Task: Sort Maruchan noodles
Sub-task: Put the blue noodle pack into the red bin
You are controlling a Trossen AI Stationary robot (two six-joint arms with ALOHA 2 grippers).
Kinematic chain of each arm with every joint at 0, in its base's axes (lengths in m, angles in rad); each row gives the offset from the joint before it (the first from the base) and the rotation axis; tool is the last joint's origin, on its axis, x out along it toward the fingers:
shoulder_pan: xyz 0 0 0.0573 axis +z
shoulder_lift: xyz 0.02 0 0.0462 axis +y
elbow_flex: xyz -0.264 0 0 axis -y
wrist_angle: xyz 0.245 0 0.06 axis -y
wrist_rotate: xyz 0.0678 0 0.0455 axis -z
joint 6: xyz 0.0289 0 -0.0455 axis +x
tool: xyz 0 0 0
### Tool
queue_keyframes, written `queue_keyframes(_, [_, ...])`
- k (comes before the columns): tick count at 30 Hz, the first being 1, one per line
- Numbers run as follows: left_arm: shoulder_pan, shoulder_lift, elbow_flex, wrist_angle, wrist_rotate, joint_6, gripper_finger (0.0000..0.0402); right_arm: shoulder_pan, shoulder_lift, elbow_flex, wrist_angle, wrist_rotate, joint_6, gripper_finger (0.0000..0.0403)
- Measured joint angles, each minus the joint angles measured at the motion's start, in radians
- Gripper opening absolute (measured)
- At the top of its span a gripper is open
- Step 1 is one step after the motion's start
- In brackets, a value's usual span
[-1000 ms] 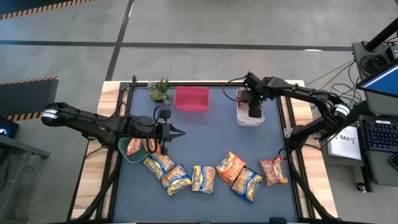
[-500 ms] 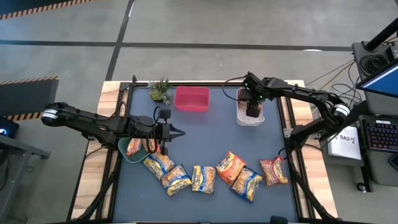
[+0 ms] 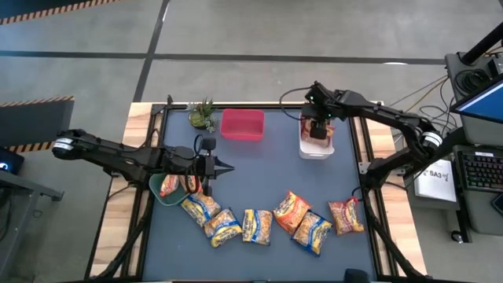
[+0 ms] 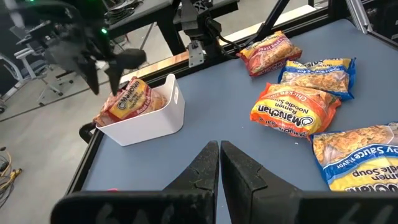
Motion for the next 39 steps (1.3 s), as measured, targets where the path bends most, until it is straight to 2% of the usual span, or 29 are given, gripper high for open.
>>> queue_keyframes(3, [0.0, 0.0, 0.0, 0.0, 0.0, 0.0, 0.0, 0.001, -0.003, 0.059, -0.054, -0.023, 0.083, 0.0191])
queue_keyframes(8, [0.0, 0.0, 0.0, 0.0, 0.0, 0.0, 0.0, 0.051, -0.057, 0.058, -0.047, -0.174, 0.262, 0.0175])
queue_keyframes(14, [0.0, 0.0, 0.0, 0.0, 0.0, -0.023, 0.0, 0.254, -0.217, -0.136, 0.234, -0.204, 0.384, 0.014])
queue_keyframes(22, [0.0, 0.001, 0.0, 0.027, 0.0, -0.171, 0.0, 0.562, -0.366, -0.388, 0.563, -0.194, 0.56, 0.0117])
queue_keyframes(27, [0.0, 0.011, 0.0, 0.045, 0.0, -0.269, 0.0, 0.744, -0.348, -0.412, 0.614, -0.116, 0.658, 0.0116])
queue_keyframes(29, [0.0, 0.029, -0.001, 0.069, 0.001, -0.289, 0.0, 0.792, -0.323, -0.402, 0.605, -0.117, 0.698, 0.0116])
queue_keyframes(34, [0.0, 0.111, -0.001, 0.189, 0.002, -0.306, 0.0, 0.883, -0.25, -0.377, 0.608, -0.185, 0.749, 0.0116])
queue_keyframes(39, [0.0, 0.18, 0.001, 0.23, 0.002, -0.33, 0.0, 0.932, -0.168, -0.377, 0.568, -0.236, 0.813, 0.0116])
